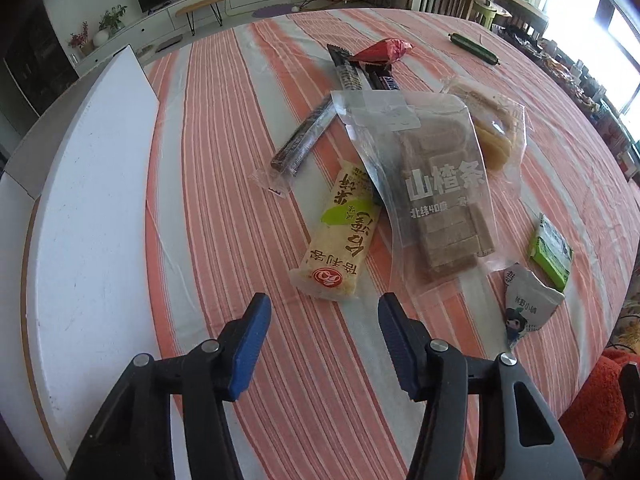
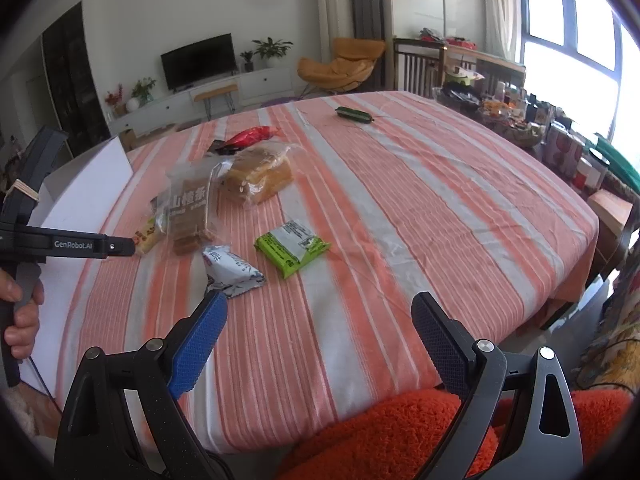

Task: Organize snacks
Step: 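Close the left tool on the yellow-and-white cream roll bar, then lift the cream roll bar with the left tool while the right tool reaches the white cartoon packet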

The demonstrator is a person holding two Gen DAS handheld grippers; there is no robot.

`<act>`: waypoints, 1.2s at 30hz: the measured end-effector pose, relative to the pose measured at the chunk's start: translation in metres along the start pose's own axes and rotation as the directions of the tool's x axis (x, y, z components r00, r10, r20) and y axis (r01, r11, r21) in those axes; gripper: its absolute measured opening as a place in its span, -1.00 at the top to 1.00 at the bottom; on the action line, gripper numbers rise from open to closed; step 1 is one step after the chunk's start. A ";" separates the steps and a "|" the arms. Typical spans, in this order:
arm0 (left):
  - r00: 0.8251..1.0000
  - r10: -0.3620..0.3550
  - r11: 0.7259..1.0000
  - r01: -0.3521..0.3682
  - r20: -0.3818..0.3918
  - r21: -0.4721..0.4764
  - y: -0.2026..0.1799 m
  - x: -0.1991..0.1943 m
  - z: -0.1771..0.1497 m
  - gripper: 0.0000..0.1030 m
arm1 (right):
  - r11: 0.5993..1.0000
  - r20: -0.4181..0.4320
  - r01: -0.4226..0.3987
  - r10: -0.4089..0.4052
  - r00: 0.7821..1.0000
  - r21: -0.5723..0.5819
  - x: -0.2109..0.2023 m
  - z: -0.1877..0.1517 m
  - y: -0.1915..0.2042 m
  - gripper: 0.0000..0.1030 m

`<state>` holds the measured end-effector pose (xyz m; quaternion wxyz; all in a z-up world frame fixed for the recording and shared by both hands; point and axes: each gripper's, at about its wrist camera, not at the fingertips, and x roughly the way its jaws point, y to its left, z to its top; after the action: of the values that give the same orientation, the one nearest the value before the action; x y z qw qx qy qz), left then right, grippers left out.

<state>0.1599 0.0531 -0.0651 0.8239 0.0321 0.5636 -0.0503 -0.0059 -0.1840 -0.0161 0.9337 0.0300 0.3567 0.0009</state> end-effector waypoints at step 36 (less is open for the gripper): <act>0.989 -0.066 0.997 0.071 0.136 -0.035 -0.021 -0.019 -0.084 0.46 | 0.994 -0.054 -0.061 0.067 0.996 0.095 0.007 0.000 -0.020 -0.85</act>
<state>0.0731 0.0424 -0.0772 0.8584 -0.0071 0.5082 -0.0693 -0.0008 -0.2036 -0.0223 0.9202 0.0851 0.3817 0.0150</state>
